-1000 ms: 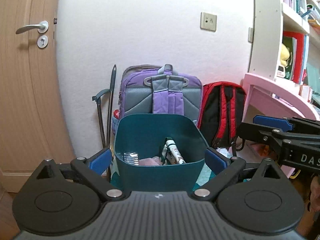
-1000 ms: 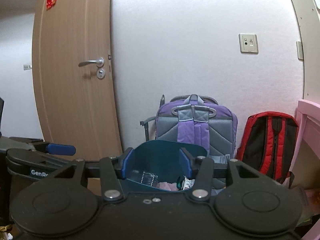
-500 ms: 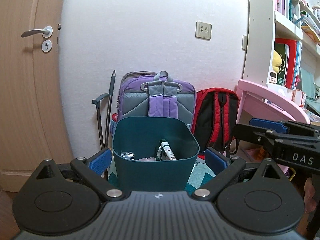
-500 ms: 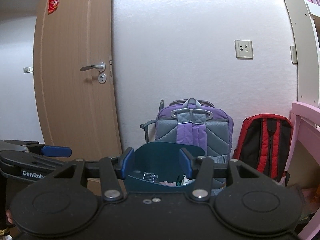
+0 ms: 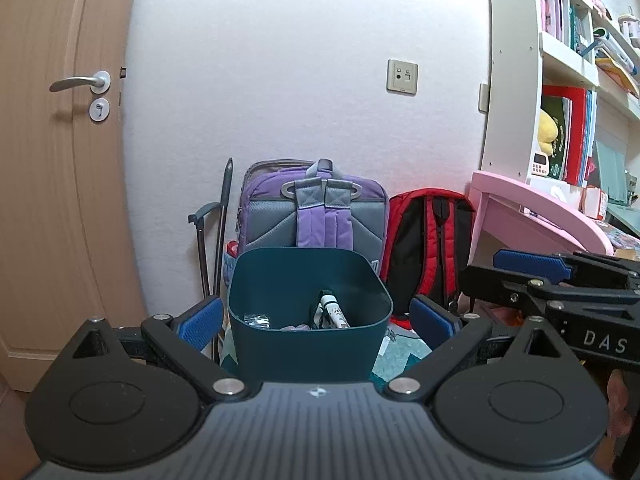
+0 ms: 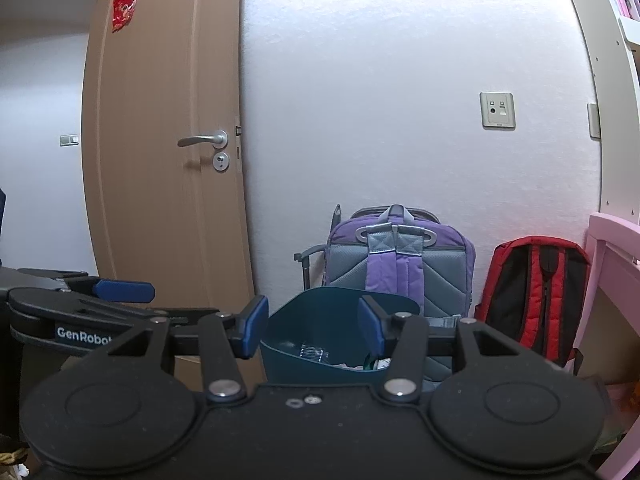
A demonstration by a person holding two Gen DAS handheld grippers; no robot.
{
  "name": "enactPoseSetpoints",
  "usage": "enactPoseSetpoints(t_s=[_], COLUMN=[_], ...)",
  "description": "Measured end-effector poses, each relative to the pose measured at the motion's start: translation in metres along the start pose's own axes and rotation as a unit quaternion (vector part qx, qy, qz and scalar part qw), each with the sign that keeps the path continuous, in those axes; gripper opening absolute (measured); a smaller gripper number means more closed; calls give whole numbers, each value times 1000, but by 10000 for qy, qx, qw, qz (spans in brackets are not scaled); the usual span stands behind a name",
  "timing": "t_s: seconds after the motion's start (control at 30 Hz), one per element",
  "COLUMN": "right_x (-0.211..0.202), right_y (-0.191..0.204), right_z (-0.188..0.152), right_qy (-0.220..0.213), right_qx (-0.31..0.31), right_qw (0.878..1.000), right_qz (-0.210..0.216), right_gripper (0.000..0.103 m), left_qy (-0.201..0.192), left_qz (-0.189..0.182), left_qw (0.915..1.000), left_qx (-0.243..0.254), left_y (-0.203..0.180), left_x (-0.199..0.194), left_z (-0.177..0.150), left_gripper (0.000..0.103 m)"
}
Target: Collect trash
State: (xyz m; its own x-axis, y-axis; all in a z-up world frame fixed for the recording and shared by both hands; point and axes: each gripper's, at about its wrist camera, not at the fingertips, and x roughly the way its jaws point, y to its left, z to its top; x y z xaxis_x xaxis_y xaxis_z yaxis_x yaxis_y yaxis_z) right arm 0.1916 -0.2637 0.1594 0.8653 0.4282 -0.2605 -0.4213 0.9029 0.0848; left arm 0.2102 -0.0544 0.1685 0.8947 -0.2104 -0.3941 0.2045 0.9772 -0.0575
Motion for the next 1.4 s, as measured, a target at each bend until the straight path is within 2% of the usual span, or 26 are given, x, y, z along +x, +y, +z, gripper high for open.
enactPoseSetpoints(t_s=[0.5,1.03,1.4], right_x=[-8,-16,-18], right_y=[-1,-2,-1], right_z=[1,-5,-14], right_qy=[-20,-11,49], right_qx=[75,193,142], right_qw=[9999,9998,9998], right_qz=[84,81,113], right_gripper=[50,50,50], left_qy=[-110,-245,-187], left_qz=[60,-83,-110], left_qw=[9999,9996,9996], left_qx=[-51,-71,-203], left_y=[-2,-6,-5], left_x=[-13,-30,-25], left_z=[-3,-11,-20], left_gripper=[100,100,100])
